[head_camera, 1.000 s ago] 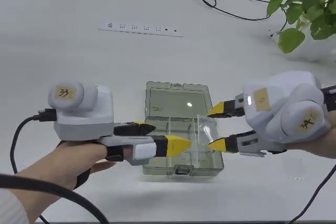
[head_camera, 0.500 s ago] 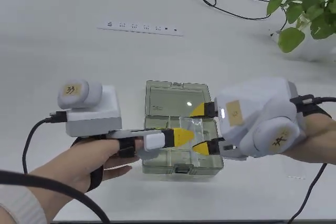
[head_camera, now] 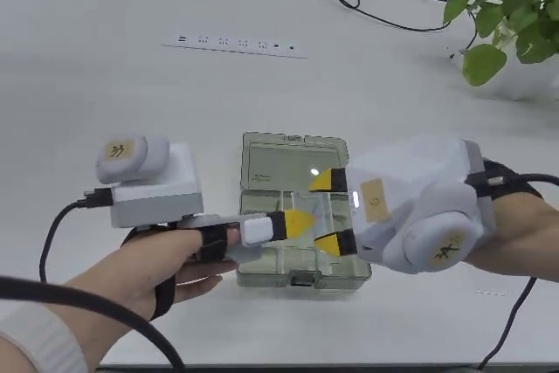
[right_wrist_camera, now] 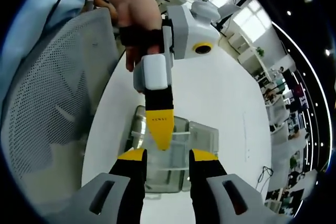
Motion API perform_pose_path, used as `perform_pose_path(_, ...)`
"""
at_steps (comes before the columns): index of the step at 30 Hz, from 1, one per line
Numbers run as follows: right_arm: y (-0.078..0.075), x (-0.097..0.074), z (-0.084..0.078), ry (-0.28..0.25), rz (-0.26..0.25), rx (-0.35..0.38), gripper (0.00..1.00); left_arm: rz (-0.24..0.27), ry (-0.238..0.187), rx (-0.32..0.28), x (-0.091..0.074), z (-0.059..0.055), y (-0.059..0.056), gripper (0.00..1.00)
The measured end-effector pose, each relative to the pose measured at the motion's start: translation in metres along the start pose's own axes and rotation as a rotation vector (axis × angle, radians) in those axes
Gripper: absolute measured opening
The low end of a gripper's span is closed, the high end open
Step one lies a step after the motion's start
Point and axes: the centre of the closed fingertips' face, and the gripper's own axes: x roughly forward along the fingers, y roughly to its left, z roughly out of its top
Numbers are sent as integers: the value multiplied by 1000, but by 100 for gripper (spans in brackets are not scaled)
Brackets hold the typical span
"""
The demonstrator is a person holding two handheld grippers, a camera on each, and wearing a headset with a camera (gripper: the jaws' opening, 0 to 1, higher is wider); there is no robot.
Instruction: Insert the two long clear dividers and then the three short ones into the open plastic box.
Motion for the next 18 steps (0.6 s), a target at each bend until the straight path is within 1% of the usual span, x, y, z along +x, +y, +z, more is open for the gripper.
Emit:
perform_pose_path(3, 0, 0, -1, 7, -2, -13, 33, -7, 1, -6, 1, 0, -1, 0)
perform_pose_path(4, 1, 0, -1, 9, -2, -18, 33, -20, 0, -8, 1, 0, -4, 0)
perform_pose_path(5, 1, 0, -1, 12, -3, -22, 33, -17, -2, -20, 2, 0, -4, 0)
perform_pose_path(8, 1, -1, -1, 14, -4, -26, 33, -16, -4, -24, 2, -1, -4, 0)
perform_pose_path(13, 2, -1, -2, 13, -3, -33, 33, -20, 4, -16, 1, -2, -5, 0)
perform_pose_path(16, 2, -2, -2, 11, -1, -22, 33, -23, 6, -14, 1, -2, -5, 0)
perform_pose_path(17, 1, -2, -1, 6, 0, -8, 34, -28, 5, -7, 1, -2, -6, 0)
perform_pose_path(18, 1, -3, -1, -2, 1, 28, 36, -32, 4, -3, 1, -2, -8, 0)
